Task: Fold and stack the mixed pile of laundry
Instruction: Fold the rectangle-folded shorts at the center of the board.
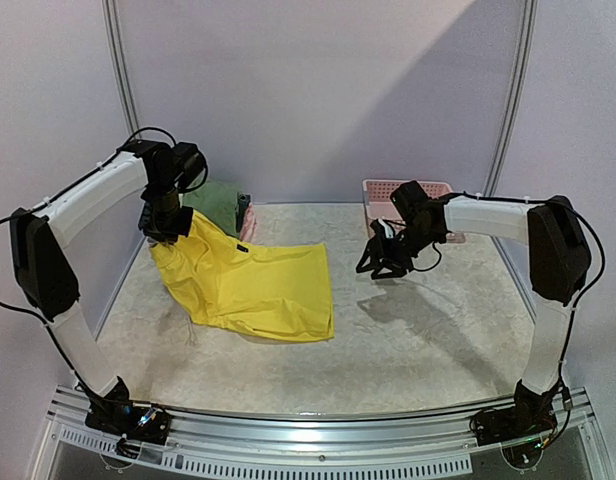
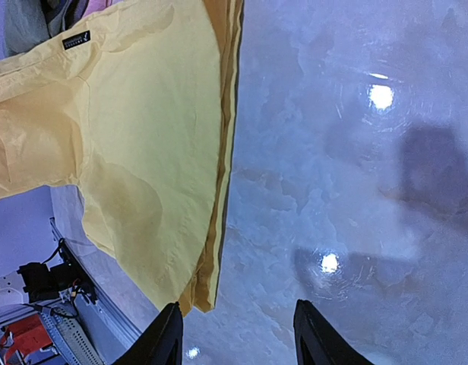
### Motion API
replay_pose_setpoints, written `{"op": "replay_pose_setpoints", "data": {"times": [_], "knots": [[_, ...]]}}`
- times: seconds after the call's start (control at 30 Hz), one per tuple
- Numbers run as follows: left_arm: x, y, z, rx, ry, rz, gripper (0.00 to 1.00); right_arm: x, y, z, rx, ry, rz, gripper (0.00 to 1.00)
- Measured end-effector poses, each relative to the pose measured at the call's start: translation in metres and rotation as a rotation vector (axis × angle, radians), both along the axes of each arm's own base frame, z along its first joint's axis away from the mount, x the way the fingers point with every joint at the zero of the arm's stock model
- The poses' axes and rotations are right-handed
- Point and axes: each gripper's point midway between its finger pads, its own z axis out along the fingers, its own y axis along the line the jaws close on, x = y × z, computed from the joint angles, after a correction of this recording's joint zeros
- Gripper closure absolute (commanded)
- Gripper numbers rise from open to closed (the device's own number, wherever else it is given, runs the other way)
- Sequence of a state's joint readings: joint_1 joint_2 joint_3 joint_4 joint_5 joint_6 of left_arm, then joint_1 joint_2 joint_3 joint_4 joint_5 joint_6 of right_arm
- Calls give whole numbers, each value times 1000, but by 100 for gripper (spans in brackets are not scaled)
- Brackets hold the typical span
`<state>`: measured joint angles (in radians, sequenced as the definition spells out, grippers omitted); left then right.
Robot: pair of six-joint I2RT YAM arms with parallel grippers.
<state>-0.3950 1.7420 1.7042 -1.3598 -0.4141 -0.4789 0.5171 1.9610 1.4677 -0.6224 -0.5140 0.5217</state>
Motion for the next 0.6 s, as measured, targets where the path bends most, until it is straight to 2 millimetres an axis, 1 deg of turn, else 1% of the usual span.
{"op": "replay_pose_setpoints", "data": {"times": [0.07,0.1,0.17,0.23,0.3,0.33,0.43,0.47,0.5,0.53,0.6], "knots": [[2,-4,1,-7,3,-5,100,1,1,3,4,-2,-3,50],[5,-9,1,-14,1,-10,100,2,1,4,5,-1,-5,50],[14,-26,2,-39,-8,-29,100,2,1,4,4,4,-10,50],[24,-53,3,-78,-18,-59,100,0,0,3,1,11,-11,50],[35,-91,3,-134,-34,-100,100,-1,0,2,-2,15,-11,50],[38,-109,1,-162,-35,-119,100,-1,-1,2,-4,18,-12,50],[40,-155,-10,-227,-20,-162,100,-1,-1,1,-8,20,-13,50],[39,-167,-14,-242,-10,-172,100,-2,-1,1,-8,21,-13,50],[40,-174,-20,-254,2,-174,100,-2,-2,0,-9,22,-14,50],[36,-188,-25,-264,17,-194,100,-3,-2,-2,-11,26,-15,50],[34,-203,-35,-279,40,-211,100,-3,-2,-7,-16,38,-17,50]]}}
